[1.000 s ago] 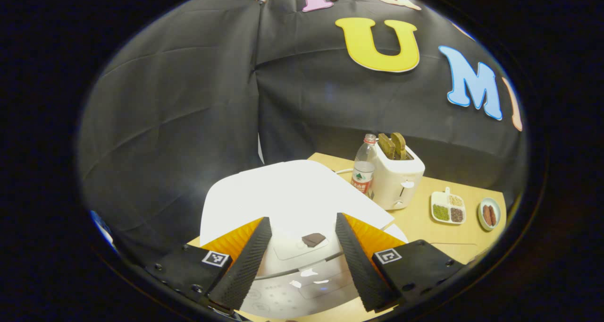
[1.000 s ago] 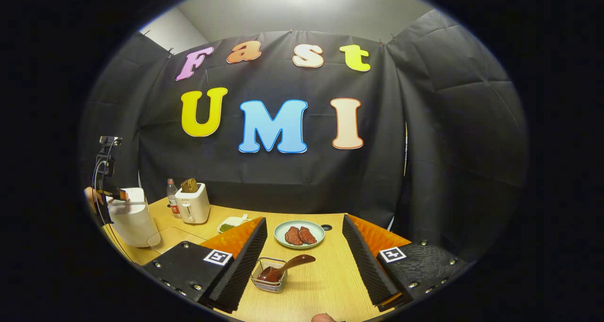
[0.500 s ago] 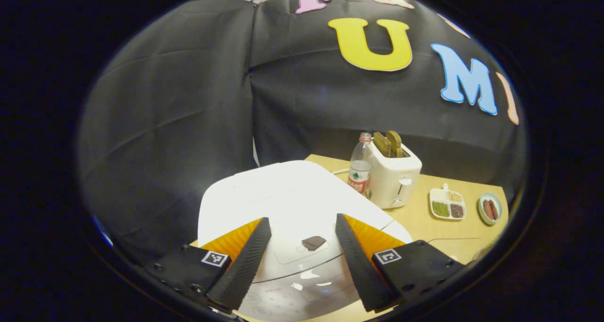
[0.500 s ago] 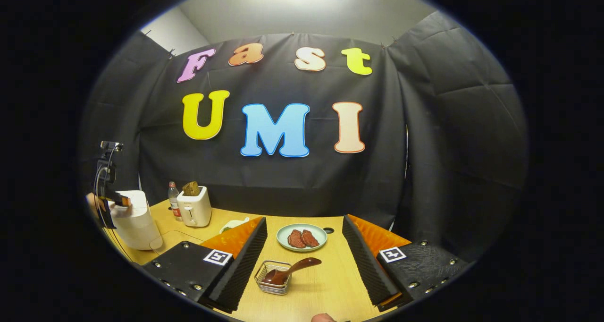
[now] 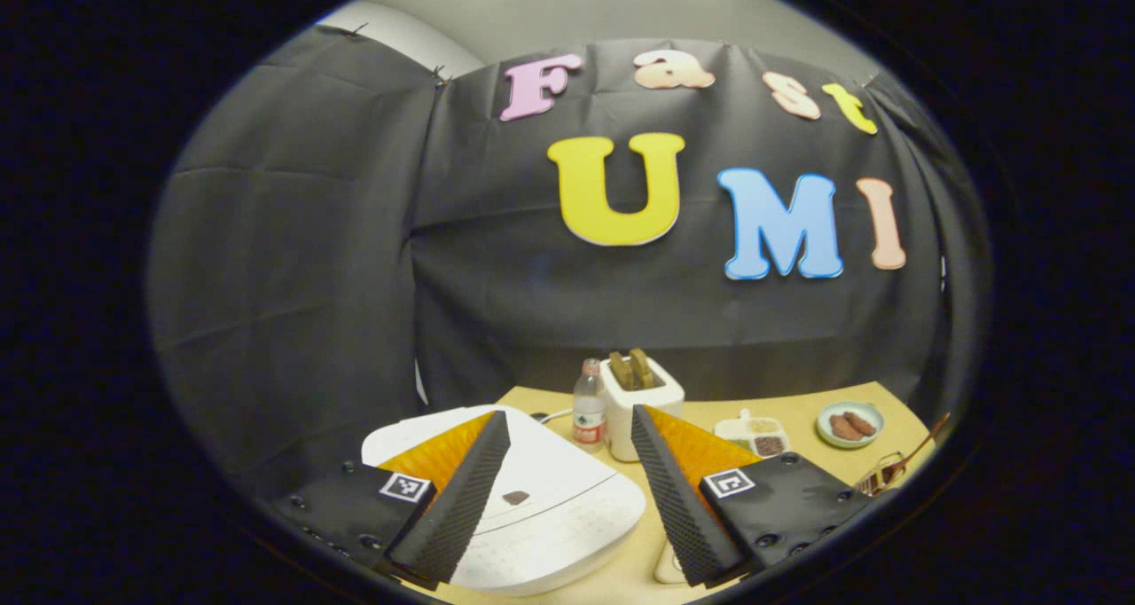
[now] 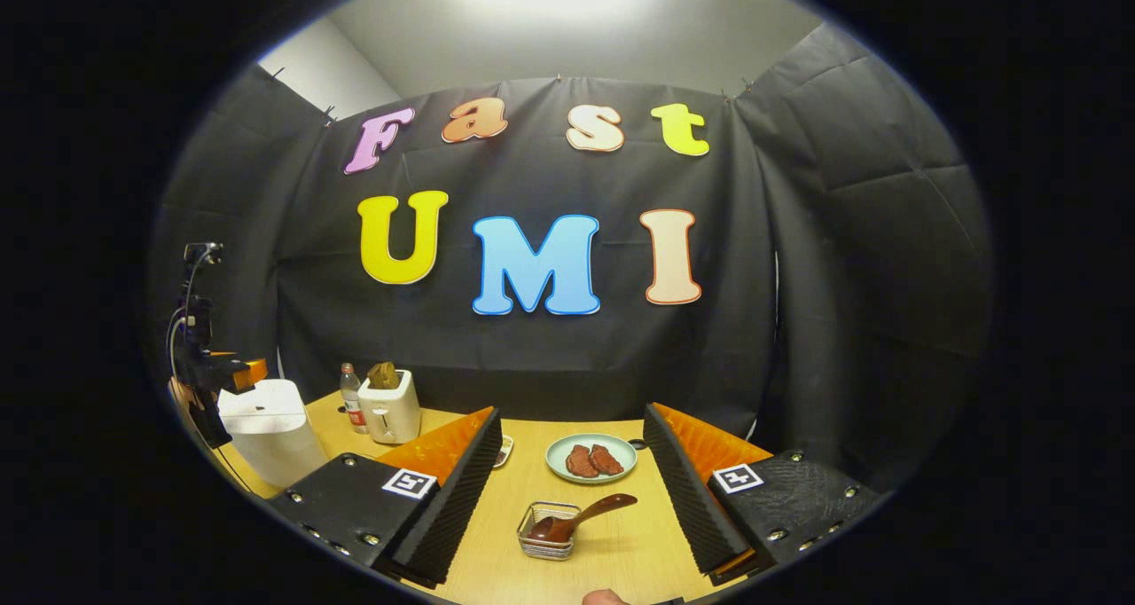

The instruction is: Close the left gripper, press the button to open the rice cooker; take a wooden spoon from the chopstick holder with the right hand, scoop a spoonful of rice and pour it into the rice cooker, then put the wooden spoon back into the chopstick holder.

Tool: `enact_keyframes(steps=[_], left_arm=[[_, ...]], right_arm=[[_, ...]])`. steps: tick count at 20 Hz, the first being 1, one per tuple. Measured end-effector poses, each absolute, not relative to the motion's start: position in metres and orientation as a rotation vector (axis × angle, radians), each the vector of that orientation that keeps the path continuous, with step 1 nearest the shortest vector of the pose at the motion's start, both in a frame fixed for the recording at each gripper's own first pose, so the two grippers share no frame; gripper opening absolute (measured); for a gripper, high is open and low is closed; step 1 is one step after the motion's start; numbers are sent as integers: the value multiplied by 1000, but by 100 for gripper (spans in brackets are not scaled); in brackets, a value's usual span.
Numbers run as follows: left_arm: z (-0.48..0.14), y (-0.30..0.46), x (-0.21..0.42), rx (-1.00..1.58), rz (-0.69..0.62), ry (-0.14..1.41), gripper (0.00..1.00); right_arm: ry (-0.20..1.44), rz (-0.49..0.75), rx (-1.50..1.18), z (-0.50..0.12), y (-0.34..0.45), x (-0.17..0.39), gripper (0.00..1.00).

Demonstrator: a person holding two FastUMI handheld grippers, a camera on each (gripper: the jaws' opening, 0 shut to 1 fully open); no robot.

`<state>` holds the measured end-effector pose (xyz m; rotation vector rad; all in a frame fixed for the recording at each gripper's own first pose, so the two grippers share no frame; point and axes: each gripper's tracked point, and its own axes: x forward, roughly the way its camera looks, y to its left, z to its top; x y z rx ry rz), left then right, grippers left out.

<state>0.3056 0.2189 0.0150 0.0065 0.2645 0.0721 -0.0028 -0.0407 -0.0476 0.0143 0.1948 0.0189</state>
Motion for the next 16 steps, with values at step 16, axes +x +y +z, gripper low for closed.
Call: enact_keyframes(steps=[16], left_arm=[[102,118,182,1,-139,52,96]], right_arm=[[45,11,49,-13,-17,-25,98]])
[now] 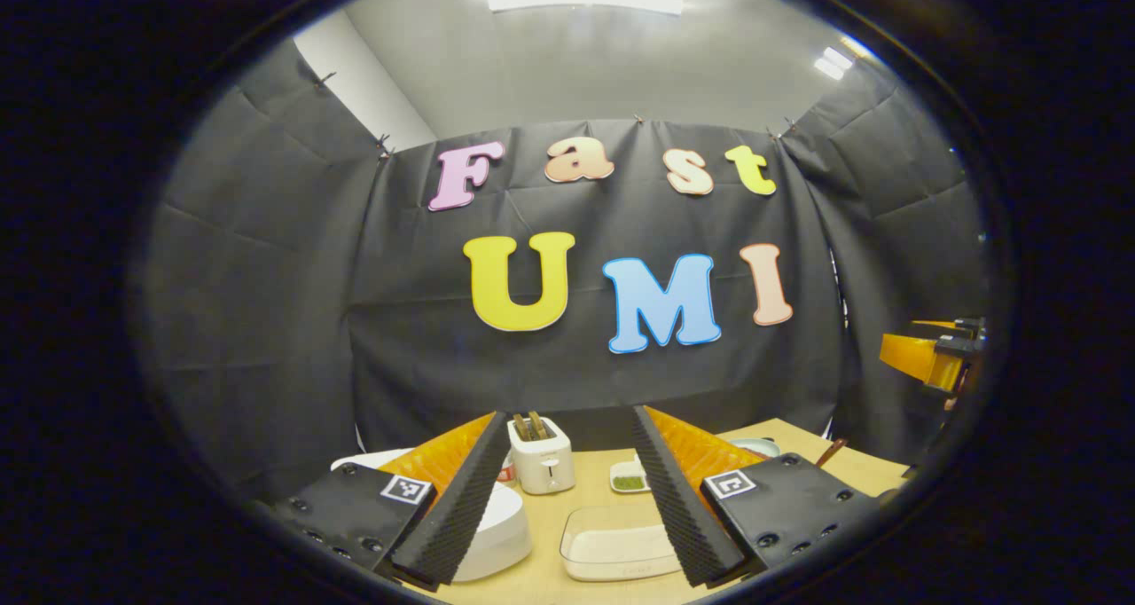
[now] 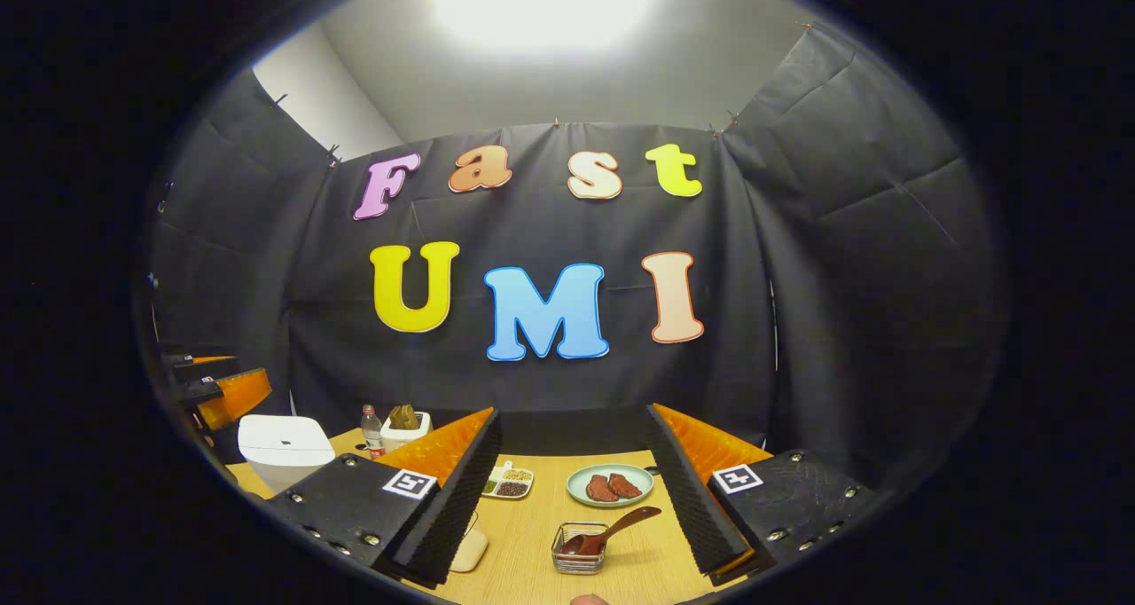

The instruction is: Close the left gripper, press the button to open the rice cooker; take a wooden spoon from the chopstick holder with the right hand, scoop a spoonful of rice and pour it into the rice cooker, then put the wooden spoon back into the chopstick holder.

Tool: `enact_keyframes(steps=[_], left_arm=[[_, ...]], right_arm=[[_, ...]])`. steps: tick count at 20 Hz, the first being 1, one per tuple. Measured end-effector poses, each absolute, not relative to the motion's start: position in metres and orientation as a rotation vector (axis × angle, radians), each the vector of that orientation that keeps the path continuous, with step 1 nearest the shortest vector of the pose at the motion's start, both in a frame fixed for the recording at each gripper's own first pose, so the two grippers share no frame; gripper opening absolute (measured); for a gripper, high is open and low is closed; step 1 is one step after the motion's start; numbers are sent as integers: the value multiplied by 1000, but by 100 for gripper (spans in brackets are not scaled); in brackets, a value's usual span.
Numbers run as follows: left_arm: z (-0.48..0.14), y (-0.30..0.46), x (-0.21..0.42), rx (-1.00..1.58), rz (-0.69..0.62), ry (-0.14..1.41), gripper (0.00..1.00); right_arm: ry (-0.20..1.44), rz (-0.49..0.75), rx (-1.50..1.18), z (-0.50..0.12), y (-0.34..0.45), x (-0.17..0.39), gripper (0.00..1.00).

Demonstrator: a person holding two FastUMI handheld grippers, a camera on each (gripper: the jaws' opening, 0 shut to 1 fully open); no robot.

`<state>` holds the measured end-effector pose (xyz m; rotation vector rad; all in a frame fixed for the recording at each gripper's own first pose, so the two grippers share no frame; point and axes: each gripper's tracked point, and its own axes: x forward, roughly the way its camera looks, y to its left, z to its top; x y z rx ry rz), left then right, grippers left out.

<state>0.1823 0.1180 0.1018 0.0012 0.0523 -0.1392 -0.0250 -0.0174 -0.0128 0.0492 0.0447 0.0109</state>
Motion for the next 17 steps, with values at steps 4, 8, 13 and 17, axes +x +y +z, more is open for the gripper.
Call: enact_keyframes(steps=[4,8,13,17], left_arm=[[111,131,170,-17,-98,41,96],[120,136,162,2,-67,30,96],[129,145,151,6,-23,27,96],[128,157,143,5,9,34,96]], right_arm=[[32,47,44,-9,-5,-24,97],[10,68,70,-4,6,-24,98],[35,121,68,-10,27,-19,93],[10,138,65,0,36,-15,98]])
